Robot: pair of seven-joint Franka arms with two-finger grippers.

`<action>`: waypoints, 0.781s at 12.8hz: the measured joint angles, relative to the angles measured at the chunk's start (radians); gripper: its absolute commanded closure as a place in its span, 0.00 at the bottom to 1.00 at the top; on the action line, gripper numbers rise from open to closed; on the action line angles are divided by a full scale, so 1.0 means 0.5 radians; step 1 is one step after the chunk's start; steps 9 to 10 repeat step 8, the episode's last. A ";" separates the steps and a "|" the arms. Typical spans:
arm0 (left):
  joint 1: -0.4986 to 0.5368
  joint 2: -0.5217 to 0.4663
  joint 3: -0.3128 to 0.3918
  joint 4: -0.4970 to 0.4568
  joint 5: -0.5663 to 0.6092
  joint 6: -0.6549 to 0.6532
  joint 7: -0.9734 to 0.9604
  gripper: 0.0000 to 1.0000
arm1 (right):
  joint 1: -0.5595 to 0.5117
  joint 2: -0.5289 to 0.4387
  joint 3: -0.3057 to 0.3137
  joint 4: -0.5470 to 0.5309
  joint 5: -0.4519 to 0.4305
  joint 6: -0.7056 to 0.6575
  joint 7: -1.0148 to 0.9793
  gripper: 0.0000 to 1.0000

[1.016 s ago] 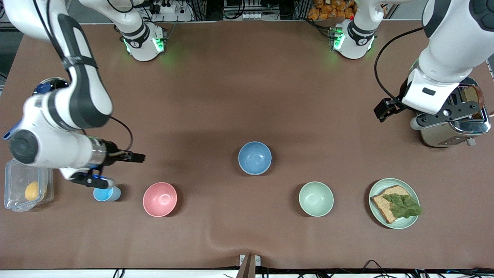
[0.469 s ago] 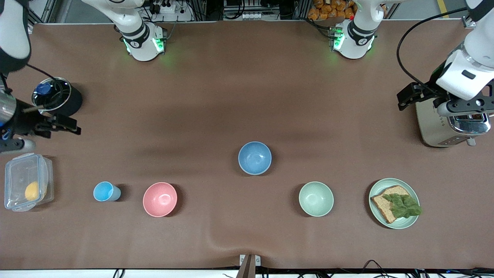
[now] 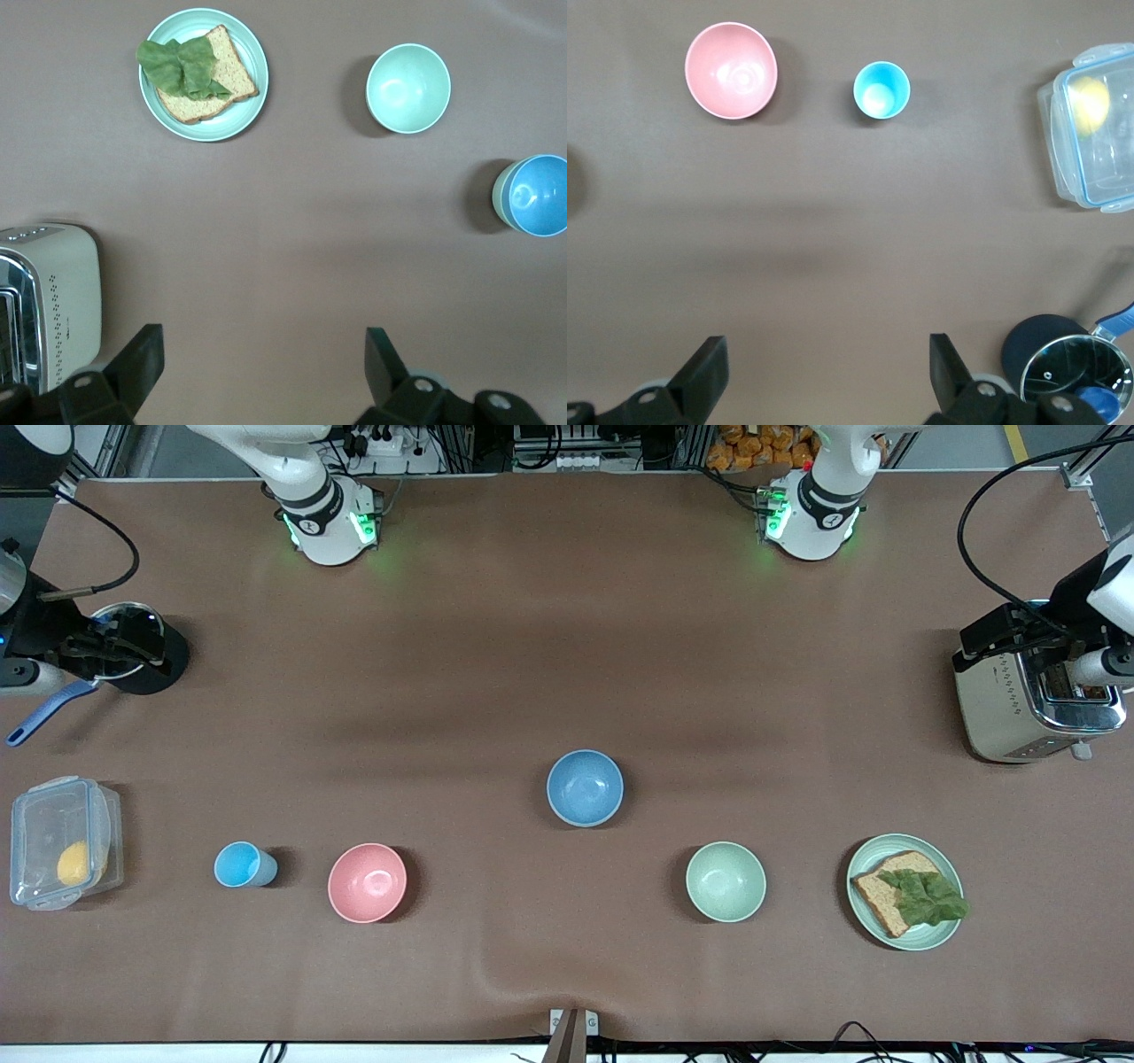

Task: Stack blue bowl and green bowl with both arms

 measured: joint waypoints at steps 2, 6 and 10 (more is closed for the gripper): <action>-0.006 -0.008 -0.052 0.023 0.121 -0.060 0.000 0.00 | 0.020 0.002 -0.039 -0.017 0.000 0.005 0.000 0.00; -0.013 -0.040 -0.123 0.057 0.190 -0.109 0.000 0.00 | 0.034 0.002 -0.044 -0.031 0.000 0.006 0.000 0.00; -0.008 -0.042 -0.121 0.057 0.191 -0.112 0.000 0.00 | 0.034 0.002 -0.047 -0.031 0.000 0.002 0.000 0.00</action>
